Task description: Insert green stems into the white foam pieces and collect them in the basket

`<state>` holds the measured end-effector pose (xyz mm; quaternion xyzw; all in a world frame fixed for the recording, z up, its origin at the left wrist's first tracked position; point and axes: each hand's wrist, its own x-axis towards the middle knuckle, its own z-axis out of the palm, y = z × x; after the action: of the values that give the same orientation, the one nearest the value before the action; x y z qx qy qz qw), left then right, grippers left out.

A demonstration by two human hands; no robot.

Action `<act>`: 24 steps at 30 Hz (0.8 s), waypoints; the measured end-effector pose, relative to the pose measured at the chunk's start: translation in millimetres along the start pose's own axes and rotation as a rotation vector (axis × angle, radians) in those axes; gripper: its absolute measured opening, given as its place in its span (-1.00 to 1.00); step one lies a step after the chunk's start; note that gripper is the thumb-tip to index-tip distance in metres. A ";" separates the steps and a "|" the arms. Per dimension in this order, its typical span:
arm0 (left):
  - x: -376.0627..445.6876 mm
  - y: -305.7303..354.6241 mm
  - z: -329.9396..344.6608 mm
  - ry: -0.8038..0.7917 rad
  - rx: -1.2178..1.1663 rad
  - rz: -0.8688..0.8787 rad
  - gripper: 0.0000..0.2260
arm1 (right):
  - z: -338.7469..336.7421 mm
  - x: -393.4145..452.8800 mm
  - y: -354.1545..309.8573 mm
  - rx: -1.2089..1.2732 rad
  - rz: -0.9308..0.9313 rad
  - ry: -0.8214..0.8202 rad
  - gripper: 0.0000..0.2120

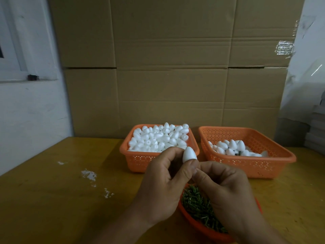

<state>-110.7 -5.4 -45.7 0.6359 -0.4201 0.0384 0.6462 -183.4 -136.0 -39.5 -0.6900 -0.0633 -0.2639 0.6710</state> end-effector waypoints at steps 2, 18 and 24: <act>-0.3 -2.0 1.2 0.010 -0.040 -0.009 -0.81 | 0.9 -0.1 -0.3 0.044 0.007 0.005 -0.77; -1.1 -25.3 -1.8 0.000 0.061 -0.140 -0.74 | -41.8 54.4 3.7 -0.209 0.048 0.347 -0.88; -3.5 -32.6 1.2 -0.044 0.098 -0.160 -0.78 | -99.1 104.5 33.7 -0.671 0.081 0.458 -0.87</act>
<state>-94.5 -10.9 -73.7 0.6990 -0.3798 -0.0066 0.6059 -107.1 -262.0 -26.6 -0.7961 0.2045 -0.3899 0.4153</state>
